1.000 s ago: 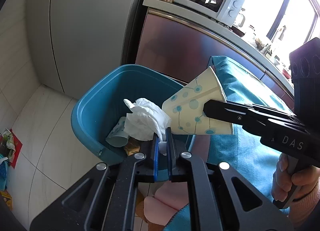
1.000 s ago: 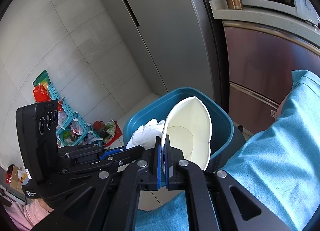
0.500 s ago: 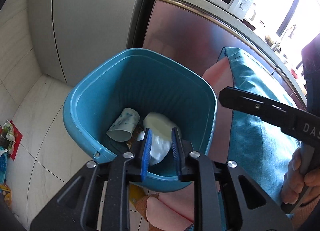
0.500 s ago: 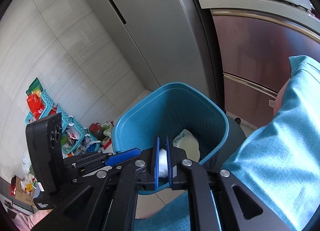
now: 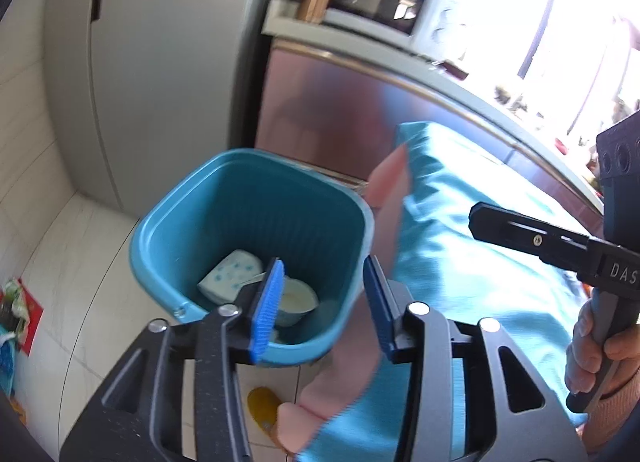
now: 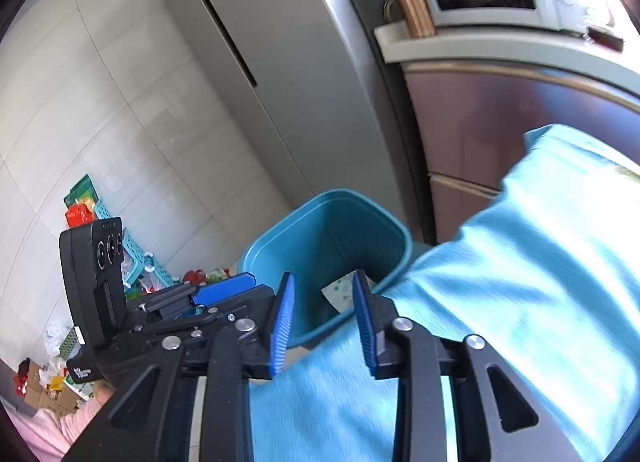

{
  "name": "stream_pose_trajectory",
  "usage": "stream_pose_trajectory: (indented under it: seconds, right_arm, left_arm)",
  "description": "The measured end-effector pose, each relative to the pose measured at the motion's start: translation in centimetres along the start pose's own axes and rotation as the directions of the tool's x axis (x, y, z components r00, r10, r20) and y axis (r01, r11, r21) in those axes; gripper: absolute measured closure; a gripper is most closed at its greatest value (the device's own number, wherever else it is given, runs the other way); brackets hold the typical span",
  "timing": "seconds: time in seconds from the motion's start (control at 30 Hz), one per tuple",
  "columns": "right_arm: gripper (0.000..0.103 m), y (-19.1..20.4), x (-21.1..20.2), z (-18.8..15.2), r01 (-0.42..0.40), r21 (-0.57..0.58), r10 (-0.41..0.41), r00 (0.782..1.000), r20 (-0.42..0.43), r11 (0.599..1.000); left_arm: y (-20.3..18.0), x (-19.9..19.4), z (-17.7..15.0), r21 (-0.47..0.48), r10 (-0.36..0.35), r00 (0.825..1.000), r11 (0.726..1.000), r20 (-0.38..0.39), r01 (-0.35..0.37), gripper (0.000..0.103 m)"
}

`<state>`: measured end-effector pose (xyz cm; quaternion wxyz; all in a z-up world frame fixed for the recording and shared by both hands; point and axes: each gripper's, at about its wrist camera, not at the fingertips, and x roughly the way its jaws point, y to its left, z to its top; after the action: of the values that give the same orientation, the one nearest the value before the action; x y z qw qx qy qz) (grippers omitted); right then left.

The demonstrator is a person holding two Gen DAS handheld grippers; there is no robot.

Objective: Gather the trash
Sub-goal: 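Move both open tools back over the table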

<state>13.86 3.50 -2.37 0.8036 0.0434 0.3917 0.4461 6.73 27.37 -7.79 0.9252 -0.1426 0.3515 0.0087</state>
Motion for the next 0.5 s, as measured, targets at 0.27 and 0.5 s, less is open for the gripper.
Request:
stream_pose_trajectory:
  seconds: [0.27, 0.5]
  right_arm:
    - [0.062, -1.9, -7.9, -3.0, 0.088, 0.028, -0.090, 0.989, 0.113, 0.996]
    - [0.058, -4.9, -14.5, -7.5, 0.200, 0.136, -0.223, 0.959, 0.175, 0.970]
  left_arm:
    - [-6.9, -1.2, -0.1, 0.132, -0.134, 0.991, 0.982, 0.014, 0.131, 0.055]
    - [-13.6, -0.2, -0.9, 0.231, -0.241, 0.969, 0.942, -0.048, 0.245, 0.055]
